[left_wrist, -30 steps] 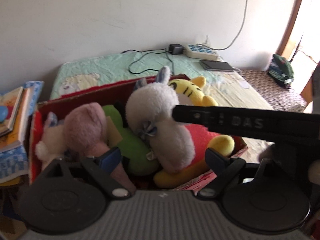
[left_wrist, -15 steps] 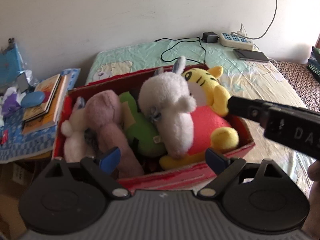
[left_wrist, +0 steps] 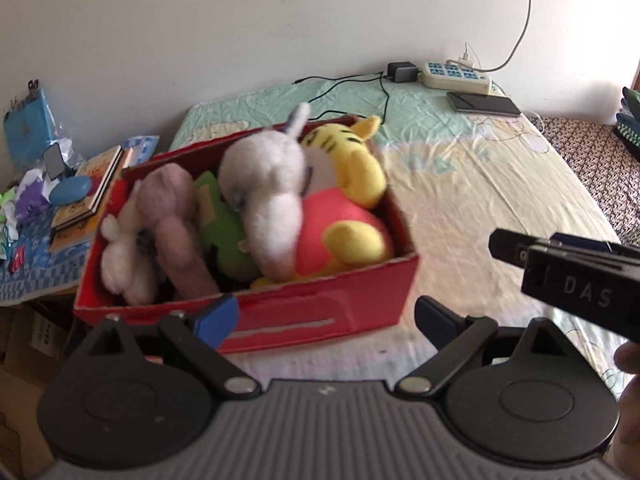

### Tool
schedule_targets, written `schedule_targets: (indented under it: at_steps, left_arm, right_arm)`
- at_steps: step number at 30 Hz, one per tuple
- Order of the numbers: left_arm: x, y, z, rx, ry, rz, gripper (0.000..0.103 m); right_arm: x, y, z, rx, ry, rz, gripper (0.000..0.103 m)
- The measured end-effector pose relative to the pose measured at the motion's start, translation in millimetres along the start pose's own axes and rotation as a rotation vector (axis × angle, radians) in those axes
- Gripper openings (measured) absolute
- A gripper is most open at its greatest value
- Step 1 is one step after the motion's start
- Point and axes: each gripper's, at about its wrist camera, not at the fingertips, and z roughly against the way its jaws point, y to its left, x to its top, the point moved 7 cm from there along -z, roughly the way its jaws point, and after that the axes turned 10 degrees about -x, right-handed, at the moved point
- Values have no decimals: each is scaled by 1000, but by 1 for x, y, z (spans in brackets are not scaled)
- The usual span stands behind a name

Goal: Organize objects
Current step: 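Open the right gripper and withdraw it from the white bunny, then move the right gripper back over the red box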

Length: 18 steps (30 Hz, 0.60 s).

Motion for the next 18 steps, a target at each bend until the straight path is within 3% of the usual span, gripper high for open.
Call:
schedule_targets:
  at_steps: [10,18]
  left_arm:
    - [-17,-25,-19,26,70,-17,99]
    - [-14,1,-13,108,87,62,99]
  right_arm:
    - [-12,-21,-6,-77,48,15,63]
    - [-9,0,0,-63,57,64,65]
